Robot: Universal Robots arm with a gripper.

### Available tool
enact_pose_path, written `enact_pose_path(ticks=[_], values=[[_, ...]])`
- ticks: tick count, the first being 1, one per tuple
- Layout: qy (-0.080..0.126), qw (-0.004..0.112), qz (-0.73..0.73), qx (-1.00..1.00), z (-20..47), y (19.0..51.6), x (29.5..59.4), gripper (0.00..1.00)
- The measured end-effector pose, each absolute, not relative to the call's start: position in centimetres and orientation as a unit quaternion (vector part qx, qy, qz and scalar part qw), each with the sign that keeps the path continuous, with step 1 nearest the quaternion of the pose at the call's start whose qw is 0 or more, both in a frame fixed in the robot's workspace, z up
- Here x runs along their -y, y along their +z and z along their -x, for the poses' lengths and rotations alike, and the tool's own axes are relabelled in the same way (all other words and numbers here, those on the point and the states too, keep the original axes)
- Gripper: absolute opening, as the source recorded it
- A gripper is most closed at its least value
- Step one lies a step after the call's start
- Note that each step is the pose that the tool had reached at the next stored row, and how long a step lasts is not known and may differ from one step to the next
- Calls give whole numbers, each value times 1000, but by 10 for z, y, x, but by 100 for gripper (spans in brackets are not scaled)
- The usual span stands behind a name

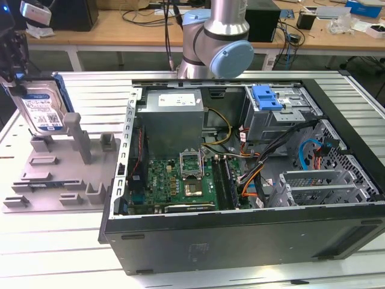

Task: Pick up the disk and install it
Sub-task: 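Pick up the disk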

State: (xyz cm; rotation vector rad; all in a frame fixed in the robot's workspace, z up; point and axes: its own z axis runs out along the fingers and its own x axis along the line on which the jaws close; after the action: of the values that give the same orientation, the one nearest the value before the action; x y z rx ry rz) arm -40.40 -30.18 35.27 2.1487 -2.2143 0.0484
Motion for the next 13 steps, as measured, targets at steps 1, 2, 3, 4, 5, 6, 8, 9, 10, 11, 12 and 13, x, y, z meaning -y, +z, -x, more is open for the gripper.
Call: enact_pose_path(ticks=[1,2,3,4,5,6,8,9,10,11,12,13], values=[[16,28,-696,717,404,355,302,36],[16,28,-696,717,404,358,302,36],[16,28,-696,717,404,361,302,36],[16,28,-696,717,403,366,302,36],[16,28,-696,717,403,370,302,36],[16,28,-696,717,403,374,302,36],[16,28,-696,717,403,383,302,36],[16,28,-696,717,402,390,302,36],[16,28,-696,717,402,393,302,36],[16,28,-696,717,402,396,302,36],[16,28,-696,717,402,400,302,36],[16,28,-696,717,402,403,302,36]])
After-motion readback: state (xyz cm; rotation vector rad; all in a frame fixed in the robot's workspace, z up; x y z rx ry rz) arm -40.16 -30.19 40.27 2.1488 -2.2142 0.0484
